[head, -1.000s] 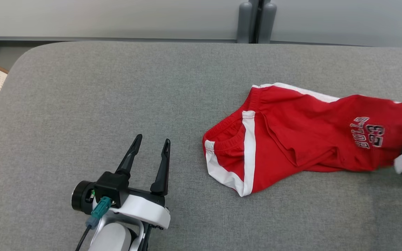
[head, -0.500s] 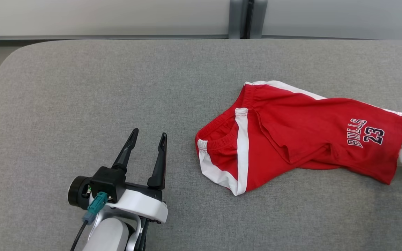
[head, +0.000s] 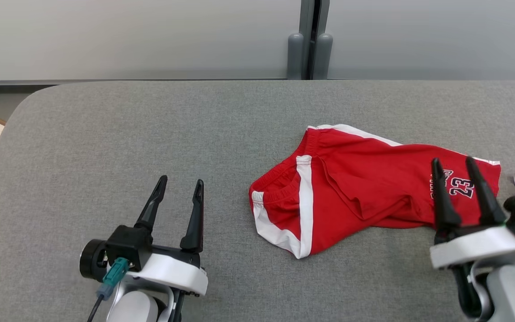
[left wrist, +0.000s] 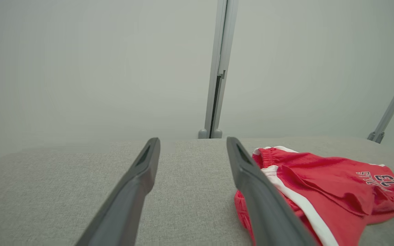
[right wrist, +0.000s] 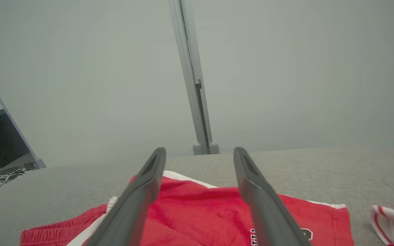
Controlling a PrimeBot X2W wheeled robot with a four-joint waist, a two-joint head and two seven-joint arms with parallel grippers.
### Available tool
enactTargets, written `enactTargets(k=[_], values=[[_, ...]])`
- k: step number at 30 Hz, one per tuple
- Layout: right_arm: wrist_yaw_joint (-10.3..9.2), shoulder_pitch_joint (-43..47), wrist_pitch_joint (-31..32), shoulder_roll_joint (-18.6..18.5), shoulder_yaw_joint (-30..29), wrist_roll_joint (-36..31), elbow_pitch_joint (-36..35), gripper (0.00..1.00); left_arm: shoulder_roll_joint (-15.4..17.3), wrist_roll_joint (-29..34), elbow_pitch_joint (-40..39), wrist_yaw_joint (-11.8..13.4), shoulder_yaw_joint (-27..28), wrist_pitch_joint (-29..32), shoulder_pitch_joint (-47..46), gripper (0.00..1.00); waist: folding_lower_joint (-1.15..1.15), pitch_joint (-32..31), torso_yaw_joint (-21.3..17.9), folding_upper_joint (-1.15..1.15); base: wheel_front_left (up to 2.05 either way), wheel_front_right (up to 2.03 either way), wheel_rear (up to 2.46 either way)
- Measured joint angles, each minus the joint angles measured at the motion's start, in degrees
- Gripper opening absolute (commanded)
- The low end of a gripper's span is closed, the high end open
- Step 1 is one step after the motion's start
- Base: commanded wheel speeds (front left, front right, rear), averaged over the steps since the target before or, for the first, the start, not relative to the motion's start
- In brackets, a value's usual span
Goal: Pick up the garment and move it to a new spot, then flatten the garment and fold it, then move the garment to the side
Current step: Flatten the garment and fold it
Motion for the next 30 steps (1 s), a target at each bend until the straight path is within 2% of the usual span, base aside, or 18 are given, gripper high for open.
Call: enactTargets(k=[4,11,15,22,30], values=[[0.0,3.89,0.0,2.16,0.77,-0.77,-3.25,1.0,0.01,-0.41,-0.2,0.01,-0.38,0.0,0.58,1.0,0.0,0.03,0.42,0.0,0.0,0.0,0.0],[0.0,3.77,2.9,0.93,3.15,-2.25,-5.28,1.0,0.02,-1.0,-0.13,0.1,-1.35,0.0,0.68,1.0,0.0,0.77,1.74,0.0,0.0,0.0,0.0],[0.0,1.2,6.01,-1.21,6.35,-2.87,-5.45,1.0,0.01,-1.43,0.0,0.09,-2.24,0.0,0.39,1.0,0.0,1.63,2.49,0.0,0.0,0.0,0.0],[0.0,-8.44,13.77,-7.91,17.25,-2.23,-3.19,1.0,0.01,-3.02,0.4,0.58,-5.24,0.0,-1.72,1.0,0.0,4.57,5.56,0.0,0.0,0.0,0.0],[0.0,-18.7,19.18,-15.66,29.3,2.79,2.36,1.0,0.03,-5.71,0.34,1.93,-9.0,0.0,-3.59,1.0,0.0,7.85,10.96,0.0,0.0,0.0,0.0]])
